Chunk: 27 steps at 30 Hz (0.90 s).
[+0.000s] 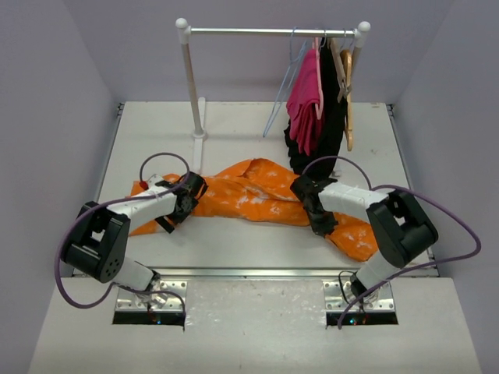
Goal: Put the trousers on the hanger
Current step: Fold the trousers at the center of the board.
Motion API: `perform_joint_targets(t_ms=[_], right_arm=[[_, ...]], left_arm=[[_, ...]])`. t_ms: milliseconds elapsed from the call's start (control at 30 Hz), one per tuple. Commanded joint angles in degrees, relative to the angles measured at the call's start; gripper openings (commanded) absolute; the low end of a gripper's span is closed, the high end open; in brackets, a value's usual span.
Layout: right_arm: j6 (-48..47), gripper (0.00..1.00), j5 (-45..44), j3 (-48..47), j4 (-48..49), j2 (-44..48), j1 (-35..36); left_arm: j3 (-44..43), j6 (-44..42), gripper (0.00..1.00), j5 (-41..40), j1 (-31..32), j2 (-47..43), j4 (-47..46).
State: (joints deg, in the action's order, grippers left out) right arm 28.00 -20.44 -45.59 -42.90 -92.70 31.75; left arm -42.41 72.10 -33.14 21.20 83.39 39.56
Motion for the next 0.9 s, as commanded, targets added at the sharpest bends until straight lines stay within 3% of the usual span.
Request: perform_joint_targets(t_ms=[0, 167, 267, 367, 433, 600, 667, 700, 767, 800, 867], right_arm=[[-0.4, 0.0, -6.0, -6.5, -9.3, 6.3, 8.4], [-7.5, 0.0, -6.1, -10.9, -18.4, 9.2, 14.6], [-12.3, 0.0, -3.1, -10.4, -17.2, 11.2, 17.7], [-17.2, 0.0, -3.1, -9.8, -17.2, 12.6, 19.8], [-18.0, 0.01, -9.7, -10.5, -19.8, 10.3, 19.5], [-16.7, 0.14, -13.1, -14.7, -23.4, 6.6, 14.2], [-15.5, 0.39, -12.7, -13.6, -22.7, 7.9, 11.9], [-15.1, 0.43, -12.7, -13.3, -22.4, 8.1, 11.5], [-15.0, 0.92, -13.4, -10.8, -20.2, 11.1, 7.7], [-14.0, 0.99, -14.4, -10.3, -19.5, 12.1, 5.8], [-12.7, 0.99, -13.8, -10.9, -19.4, 13.8, 3.4]], left_arm=[[-4.8, -0.4, 0.67, -7.9, -7.8, -4.2, 3.5], [-9.5, -0.7, 0.7, -10.7, -14.8, -9.3, 7.9], [-10.7, -4.8, 0.73, -7.7, -14.9, -12.5, 6.2], [-7.2, -12.5, 0.91, 1.4, -11.2, -18.1, -2.2], [-4.9, -11.7, 0.98, 8.0, -6.6, -21.0, -3.9], [1.1, -4.3, 1.0, 13.8, 0.8, -22.4, -4.0], [1.3, -1.5, 1.0, 12.1, 0.8, -18.7, -1.5], [0.3, -0.8, 1.0, 11.7, 0.8, -16.7, -1.1], [-2.9, 0.1, 1.0, 8.8, 0.8, -11.2, 3.8], [-3.6, 0.8, 1.0, 7.5, 0.8, -9.7, 4.6], [-3.6, 2.1, 1.0, 6.0, 0.7, -8.4, 4.5]])
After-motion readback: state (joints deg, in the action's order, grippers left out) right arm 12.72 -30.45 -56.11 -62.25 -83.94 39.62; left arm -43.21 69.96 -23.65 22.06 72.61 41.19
